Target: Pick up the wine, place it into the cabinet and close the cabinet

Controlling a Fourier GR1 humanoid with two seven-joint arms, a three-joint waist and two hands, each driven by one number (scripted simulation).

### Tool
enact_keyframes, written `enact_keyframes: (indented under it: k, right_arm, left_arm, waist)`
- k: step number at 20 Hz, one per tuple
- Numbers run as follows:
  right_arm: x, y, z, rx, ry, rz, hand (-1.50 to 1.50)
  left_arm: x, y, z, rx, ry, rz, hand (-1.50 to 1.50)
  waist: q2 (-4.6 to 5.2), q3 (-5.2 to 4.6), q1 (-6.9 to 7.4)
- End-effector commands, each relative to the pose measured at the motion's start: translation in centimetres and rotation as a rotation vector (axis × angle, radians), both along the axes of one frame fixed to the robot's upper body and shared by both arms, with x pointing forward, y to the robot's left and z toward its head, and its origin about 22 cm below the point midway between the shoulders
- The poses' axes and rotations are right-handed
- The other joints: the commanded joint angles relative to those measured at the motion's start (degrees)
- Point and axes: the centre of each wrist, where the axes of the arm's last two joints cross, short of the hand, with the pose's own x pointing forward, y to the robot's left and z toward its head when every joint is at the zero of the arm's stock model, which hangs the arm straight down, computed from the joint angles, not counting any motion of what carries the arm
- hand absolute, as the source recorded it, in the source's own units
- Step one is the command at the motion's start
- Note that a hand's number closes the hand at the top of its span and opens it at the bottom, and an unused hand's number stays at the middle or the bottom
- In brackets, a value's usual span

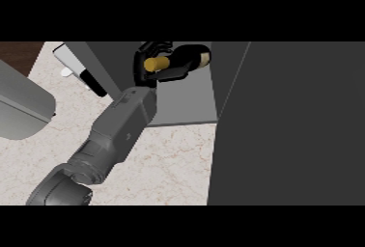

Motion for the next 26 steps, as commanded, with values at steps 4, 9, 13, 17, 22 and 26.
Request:
enact_keyframes:
  k: [4,9,13,17,22,26]
  right_arm:
    - [-1.0,-1.1,0.9,0.008,-0.041,0.010,-1.50]
    - [-0.8,-0.5,0.3,0.026,-0.019,0.021,-1.50]
    - [-1.4,-0.1,0.6,0.007,-0.018,0.022,-1.50]
    - [-1.5,0.0,0.5,0.036,-0.016,0.050,-1.50]
    - [-1.0,0.4,-0.1,0.020,-0.007,0.037,-1.50]
    - [-1.0,0.9,-0.3,0.033,-0.035,0.058,-1.50]
  left_arm:
    - [-0.3,1.4,-1.3,0.072,0.029,0.057,-1.50]
    - [-1.0,1.1,-2.6,0.134,0.052,0.065,-1.50]
    - [-1.6,1.2,-3.5,0.165,0.053,0.081,-1.50]
    - [-0.8,2.8,-2.6,0.142,0.034,0.125,-1.50]
    - [-1.7,3.4,-4.2,0.118,0.017,0.112,-1.50]
    - [-2.8,2.3,-5.7,0.107,0.000,0.085,-1.50]
  waist:
    - [0.49,-0.18,-0.34]
    - [0.51,-0.19,-0.36]
    - [0.58,-0.24,-0.77]
    - [0.92,-0.25,-1.63]
    - [0.67,-0.26,-0.56]
    - [0.76,-0.25,-0.77]
